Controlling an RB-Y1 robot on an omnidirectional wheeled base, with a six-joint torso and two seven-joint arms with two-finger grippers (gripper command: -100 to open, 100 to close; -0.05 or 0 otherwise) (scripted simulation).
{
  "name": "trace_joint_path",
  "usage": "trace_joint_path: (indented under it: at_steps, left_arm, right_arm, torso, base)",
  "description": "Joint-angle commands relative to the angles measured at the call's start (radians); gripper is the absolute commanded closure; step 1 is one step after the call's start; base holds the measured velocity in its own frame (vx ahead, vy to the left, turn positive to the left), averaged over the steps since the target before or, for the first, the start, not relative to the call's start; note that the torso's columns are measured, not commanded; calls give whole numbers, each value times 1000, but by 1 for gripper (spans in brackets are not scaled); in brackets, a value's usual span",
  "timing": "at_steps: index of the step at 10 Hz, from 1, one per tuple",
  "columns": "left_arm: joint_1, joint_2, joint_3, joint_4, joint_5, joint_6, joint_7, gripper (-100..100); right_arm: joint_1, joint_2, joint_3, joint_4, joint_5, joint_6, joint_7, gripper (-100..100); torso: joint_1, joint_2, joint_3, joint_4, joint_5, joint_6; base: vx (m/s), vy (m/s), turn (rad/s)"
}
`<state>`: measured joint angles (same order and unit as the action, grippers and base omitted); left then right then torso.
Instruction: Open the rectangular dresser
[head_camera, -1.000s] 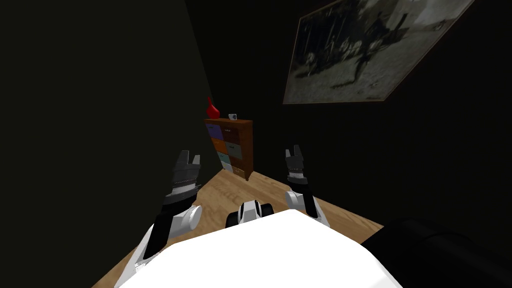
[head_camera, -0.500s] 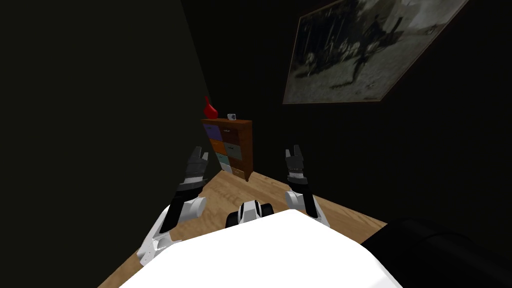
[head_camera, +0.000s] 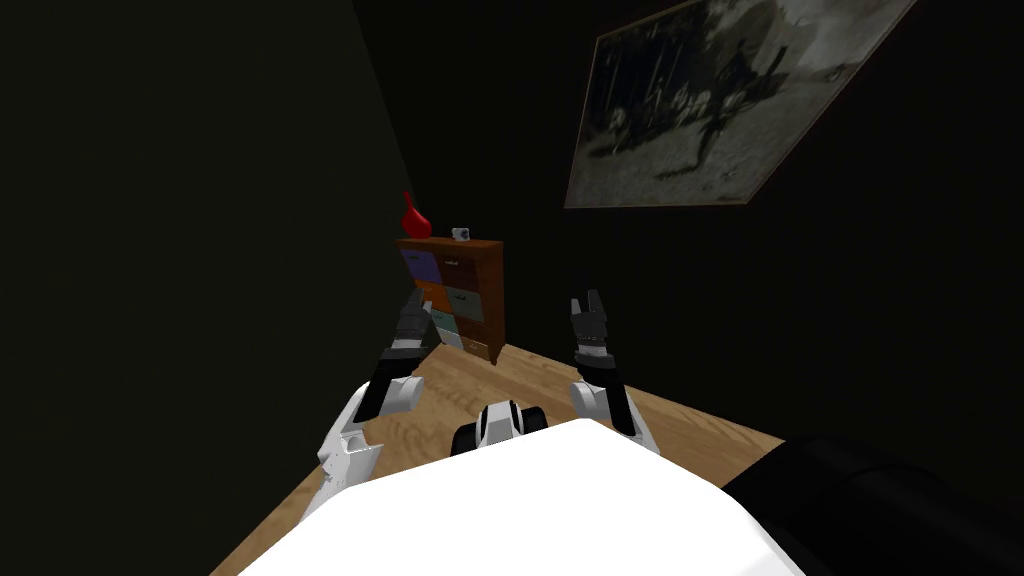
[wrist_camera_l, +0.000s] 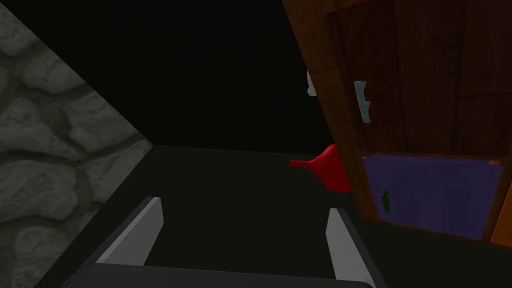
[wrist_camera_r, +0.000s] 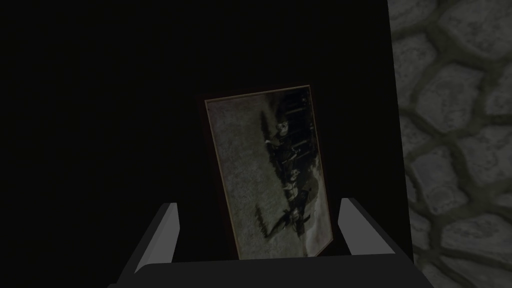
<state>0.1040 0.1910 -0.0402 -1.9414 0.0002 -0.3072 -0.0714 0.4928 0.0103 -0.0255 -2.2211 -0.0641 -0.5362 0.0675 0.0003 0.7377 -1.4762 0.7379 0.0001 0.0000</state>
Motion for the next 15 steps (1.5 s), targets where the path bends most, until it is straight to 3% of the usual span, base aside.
trace_joint_path:
  at_steps: [1, 2, 7, 8, 15]
  left_arm:
    - [-87, 12, -17, 72, -13, 56, 19, -100]
    - [-97, 12, -17, 72, -13, 56, 19, -100]
    - [-270, 39, -51, 234, -41, 156, 56, -100]
    - [-281, 39, -51, 234, -41, 156, 56, -100]
    - [-468, 72, -85, 406, -68, 259, 94, -100]
  right_arm:
    - [0, 0, 0, 0, 0, 0, 0, 0]
    - [0, 0, 0, 0, 0, 0, 0, 0]
    - [0, 0, 0, 0, 0, 0, 0, 0]
    - [0, 0, 0, 0, 0, 0, 0, 0]
    - [0, 0, 0, 0, 0, 0, 0, 0]
  torso:
    - [0, 0, 0, 0, 0, 0]
    - [0, 0, 0, 0, 0, 0]
    - [1, 0, 0, 0, 0, 0]
    - [0, 0, 0, 0, 0, 0]
    - [0, 0, 0, 0, 0, 0]
  base:
    - [29, 70, -103]
    - [25, 45, -25]
    - [26, 62, -88]
    - [22, 52, -40]
    - [16, 46, -60]
